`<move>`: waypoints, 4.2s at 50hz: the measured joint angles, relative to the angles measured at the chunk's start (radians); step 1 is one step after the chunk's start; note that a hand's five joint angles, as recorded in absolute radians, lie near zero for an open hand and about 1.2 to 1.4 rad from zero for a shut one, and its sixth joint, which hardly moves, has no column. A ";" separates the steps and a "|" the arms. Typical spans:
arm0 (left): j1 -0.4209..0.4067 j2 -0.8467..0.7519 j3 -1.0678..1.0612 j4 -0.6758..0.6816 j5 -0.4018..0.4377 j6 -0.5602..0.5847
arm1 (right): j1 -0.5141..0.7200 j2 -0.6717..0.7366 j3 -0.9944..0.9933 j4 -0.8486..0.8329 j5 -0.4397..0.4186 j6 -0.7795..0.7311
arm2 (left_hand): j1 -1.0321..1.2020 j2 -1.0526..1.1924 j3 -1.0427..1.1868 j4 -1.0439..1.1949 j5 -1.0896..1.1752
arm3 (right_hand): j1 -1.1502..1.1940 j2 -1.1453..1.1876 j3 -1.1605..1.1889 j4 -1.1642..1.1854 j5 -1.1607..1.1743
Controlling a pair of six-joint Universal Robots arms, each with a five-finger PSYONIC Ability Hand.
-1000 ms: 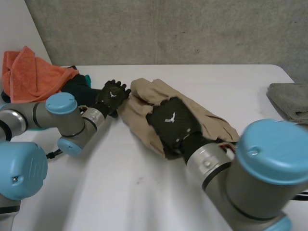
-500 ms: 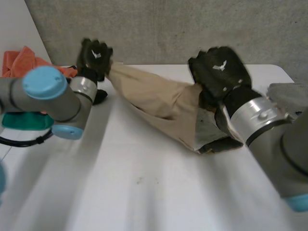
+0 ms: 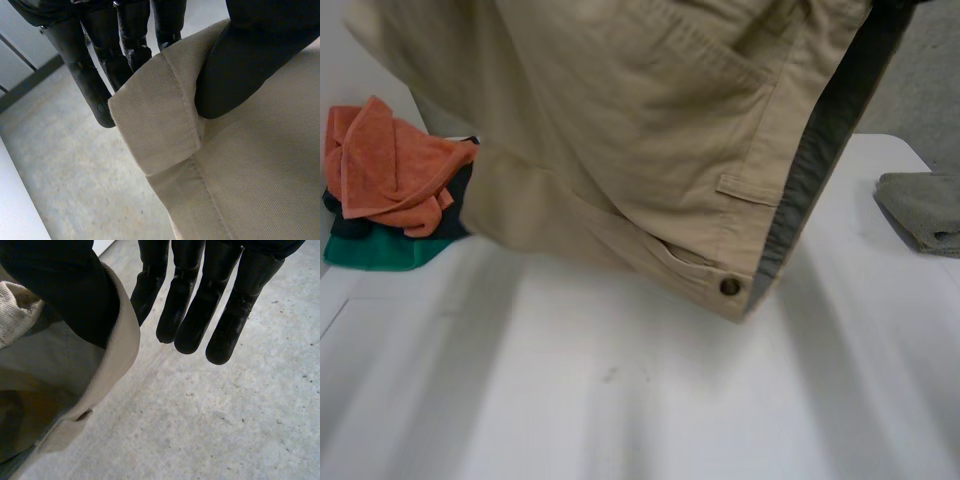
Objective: Fold the laundry.
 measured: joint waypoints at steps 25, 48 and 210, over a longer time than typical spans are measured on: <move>0.004 -0.575 0.220 -0.078 0.018 0.008 | -0.112 0.557 -0.187 0.044 -0.090 -0.039 | -0.017 -0.009 -0.008 -0.007 -0.009 | 0.000 0.000 0.000 0.003 0.000; 0.008 -0.732 0.248 0.053 -0.118 0.023 | -0.076 0.603 -0.166 -0.071 0.020 -0.195 | -0.959 -0.990 -0.976 -0.991 -0.917 | -0.782 -0.951 -0.970 -0.950 -0.933; -0.022 -0.471 -0.402 0.111 -0.131 -0.057 | -0.011 0.716 0.023 -0.162 -0.075 -0.421 | -0.037 0.002 0.002 0.004 0.050 | 0.008 0.011 0.010 0.004 -0.015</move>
